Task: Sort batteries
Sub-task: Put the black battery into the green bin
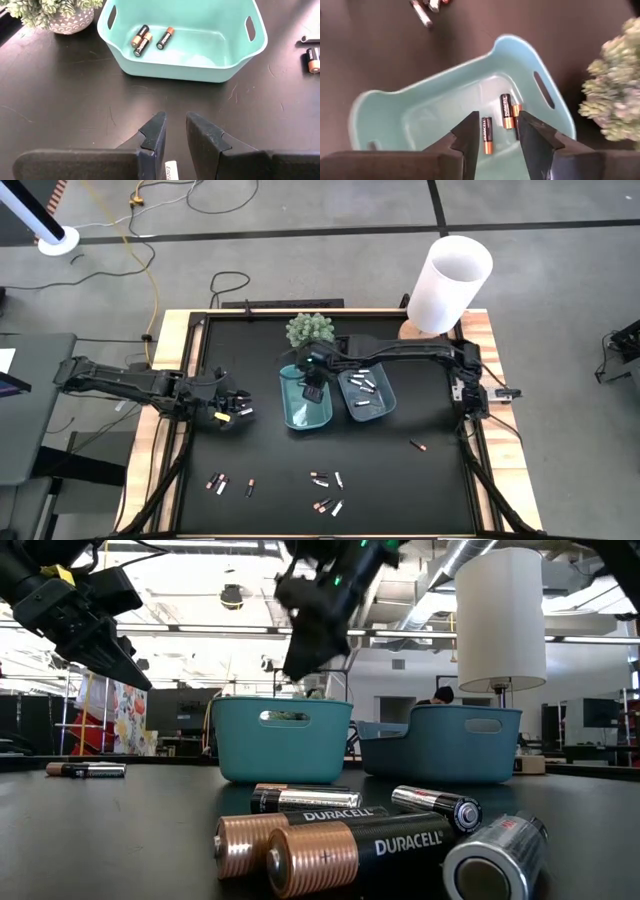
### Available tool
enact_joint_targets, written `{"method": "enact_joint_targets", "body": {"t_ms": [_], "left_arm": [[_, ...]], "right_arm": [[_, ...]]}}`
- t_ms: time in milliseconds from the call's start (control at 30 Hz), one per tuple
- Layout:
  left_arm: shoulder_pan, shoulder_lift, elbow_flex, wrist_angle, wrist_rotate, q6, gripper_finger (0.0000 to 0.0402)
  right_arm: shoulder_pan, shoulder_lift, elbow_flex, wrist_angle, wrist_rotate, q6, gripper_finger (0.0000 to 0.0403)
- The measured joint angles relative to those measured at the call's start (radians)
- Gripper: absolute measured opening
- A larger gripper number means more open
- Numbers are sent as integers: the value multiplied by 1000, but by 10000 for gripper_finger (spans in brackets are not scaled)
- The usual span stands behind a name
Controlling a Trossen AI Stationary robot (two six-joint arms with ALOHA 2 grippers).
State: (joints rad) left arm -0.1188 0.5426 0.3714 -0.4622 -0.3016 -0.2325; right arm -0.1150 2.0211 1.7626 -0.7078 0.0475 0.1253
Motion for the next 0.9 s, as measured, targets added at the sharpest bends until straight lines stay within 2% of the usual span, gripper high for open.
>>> {"method": "enact_joint_targets", "body": {"t_ms": [300, 500, 900], "left_arm": [[0, 0, 0, 0, 0, 0, 70], [0, 0, 0, 0, 0, 0, 70], [0, 0, 0, 0, 0, 0, 70]], "right_arm": [[46, -172, -5, -190, 1, 12, 137], [95, -294, -86, -257, 11, 87, 137], [248, -531, -412, -243, 254, 322, 137]]}}
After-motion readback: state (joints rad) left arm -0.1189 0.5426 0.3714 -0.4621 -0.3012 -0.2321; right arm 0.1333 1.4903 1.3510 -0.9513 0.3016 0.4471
